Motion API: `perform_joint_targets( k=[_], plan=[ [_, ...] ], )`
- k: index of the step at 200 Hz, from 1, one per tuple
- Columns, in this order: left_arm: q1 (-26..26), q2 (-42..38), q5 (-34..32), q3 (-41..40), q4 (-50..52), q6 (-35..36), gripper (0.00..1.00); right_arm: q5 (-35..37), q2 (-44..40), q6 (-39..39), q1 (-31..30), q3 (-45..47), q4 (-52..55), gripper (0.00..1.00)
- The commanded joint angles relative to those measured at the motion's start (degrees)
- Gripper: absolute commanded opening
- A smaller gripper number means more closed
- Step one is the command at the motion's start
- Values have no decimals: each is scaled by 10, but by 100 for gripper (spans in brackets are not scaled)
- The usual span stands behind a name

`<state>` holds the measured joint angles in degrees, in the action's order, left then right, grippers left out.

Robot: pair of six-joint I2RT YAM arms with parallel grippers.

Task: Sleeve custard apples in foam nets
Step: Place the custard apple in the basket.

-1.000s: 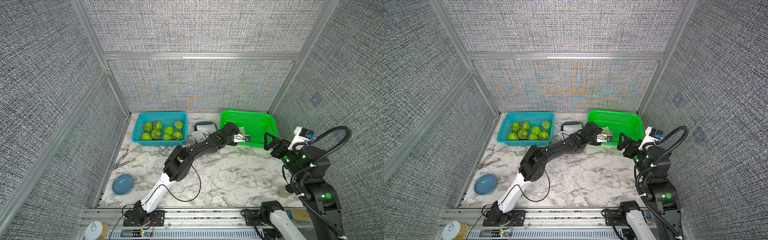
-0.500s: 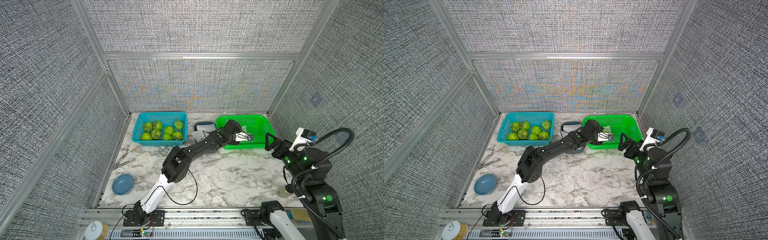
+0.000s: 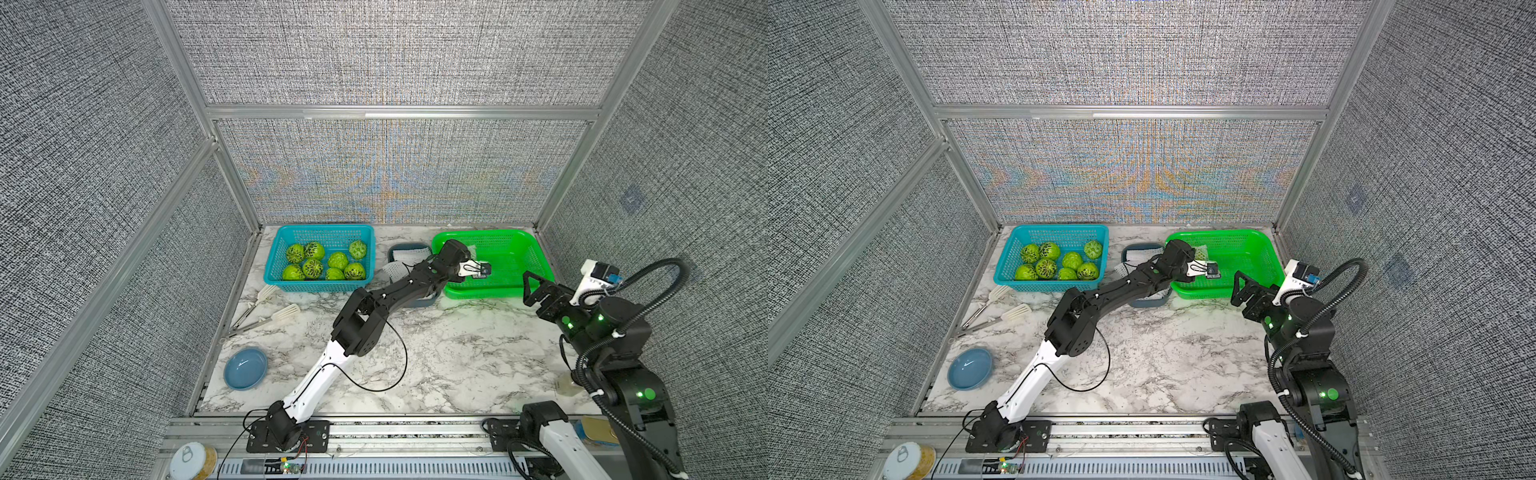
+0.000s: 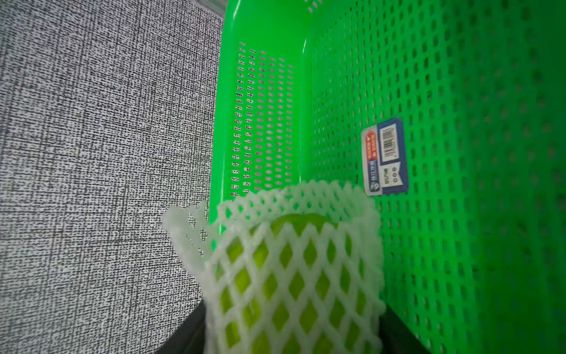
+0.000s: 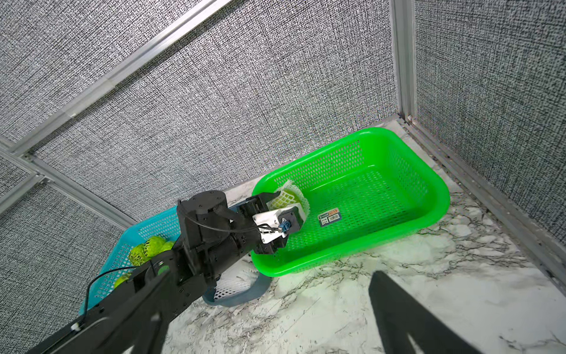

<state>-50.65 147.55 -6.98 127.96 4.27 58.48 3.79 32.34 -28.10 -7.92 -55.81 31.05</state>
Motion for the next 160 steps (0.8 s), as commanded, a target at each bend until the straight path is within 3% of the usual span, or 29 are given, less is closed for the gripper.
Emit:
perform_joint_targets(
  k=[1, 81, 160],
  plan=[
    [1, 4, 2, 6, -30, 10, 71, -5, 1, -5, -3, 3, -20, 99],
    [-1, 2, 35, -14, -32, 9, 84, -2, -7, -9, -3, 16, -27, 99],
    [-1, -24, 8, 4, -81, 1, 88, -2, -3, -3, -3, 19, -38, 99]
  ],
)
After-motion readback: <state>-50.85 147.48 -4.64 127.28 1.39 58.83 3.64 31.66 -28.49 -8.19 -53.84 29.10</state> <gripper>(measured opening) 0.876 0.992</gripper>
